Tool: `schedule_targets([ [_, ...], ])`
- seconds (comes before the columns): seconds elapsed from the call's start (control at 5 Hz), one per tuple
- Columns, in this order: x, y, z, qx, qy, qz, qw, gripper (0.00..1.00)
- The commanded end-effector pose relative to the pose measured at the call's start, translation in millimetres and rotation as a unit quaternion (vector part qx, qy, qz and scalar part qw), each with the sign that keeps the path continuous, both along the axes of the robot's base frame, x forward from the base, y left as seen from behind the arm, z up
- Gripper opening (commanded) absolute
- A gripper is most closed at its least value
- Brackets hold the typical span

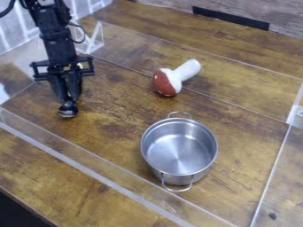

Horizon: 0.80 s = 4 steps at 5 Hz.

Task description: Move the green spoon to the right

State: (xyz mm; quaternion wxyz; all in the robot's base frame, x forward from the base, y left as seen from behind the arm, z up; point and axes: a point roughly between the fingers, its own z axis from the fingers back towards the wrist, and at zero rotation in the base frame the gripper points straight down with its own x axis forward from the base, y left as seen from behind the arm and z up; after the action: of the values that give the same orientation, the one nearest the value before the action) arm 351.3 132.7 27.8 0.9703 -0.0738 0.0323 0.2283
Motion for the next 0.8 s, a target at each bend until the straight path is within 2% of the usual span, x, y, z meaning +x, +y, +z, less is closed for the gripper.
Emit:
schedule_targets([
  [0.0,9.5,1.9,16.5,0.008,-0.023,-0.006,0.9997,0.00],
  [0.6,9.8,0.5,15.4,0.000,-0.016,-0.006,0.9999,0.00],
])
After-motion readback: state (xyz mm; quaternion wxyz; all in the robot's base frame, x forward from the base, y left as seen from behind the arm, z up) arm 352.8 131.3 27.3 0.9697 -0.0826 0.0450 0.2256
